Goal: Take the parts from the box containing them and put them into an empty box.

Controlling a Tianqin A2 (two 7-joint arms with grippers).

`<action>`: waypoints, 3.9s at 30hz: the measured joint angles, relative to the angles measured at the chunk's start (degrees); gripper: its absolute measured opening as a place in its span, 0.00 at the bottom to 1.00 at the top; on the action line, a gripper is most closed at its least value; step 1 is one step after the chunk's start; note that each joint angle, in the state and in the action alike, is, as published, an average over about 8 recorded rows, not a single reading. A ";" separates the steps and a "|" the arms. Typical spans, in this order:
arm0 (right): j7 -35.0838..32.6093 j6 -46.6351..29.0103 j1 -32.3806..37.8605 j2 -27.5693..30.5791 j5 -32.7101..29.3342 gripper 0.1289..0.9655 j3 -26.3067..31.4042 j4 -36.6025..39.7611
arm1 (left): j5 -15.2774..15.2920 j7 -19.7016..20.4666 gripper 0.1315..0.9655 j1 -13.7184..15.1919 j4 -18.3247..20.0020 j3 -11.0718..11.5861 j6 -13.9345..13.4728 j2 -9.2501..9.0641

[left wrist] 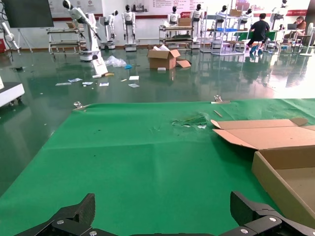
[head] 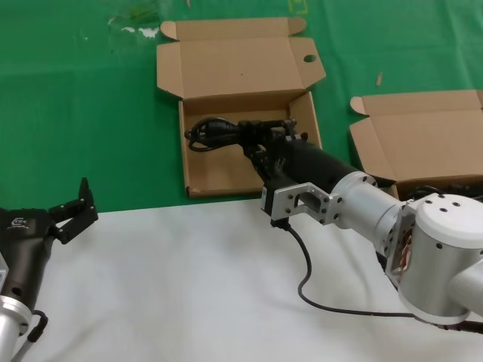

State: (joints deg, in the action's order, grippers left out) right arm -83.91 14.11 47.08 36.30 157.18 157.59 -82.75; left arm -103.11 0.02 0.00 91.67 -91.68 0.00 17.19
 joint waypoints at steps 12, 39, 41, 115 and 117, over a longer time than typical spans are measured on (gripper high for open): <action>-0.56 -0.29 0.21 -0.57 0.18 0.15 0.05 0.90 | 0.00 0.00 1.00 0.00 0.00 0.00 0.00 0.00; -0.56 -0.29 0.21 -0.57 0.18 0.62 0.05 0.90 | 0.00 0.00 1.00 0.00 0.00 0.00 0.00 0.00; -0.56 -0.29 0.21 -0.57 0.18 0.64 0.05 0.90 | 0.00 0.00 1.00 0.00 0.00 0.00 0.00 0.00; 39.80 -6.89 -22.40 -9.43 -25.74 1.00 -31.49 -3.80 | -0.01 -0.03 1.00 0.00 0.00 0.00 0.00 0.00; 42.00 -7.25 -23.63 -9.92 -27.15 1.00 -33.21 -4.05 | -0.01 -0.02 1.00 0.00 0.00 0.00 0.00 0.00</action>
State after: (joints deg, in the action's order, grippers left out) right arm -41.91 6.86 23.45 26.38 130.03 124.38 -86.80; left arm -103.12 0.00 0.00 91.67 -91.68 0.00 17.19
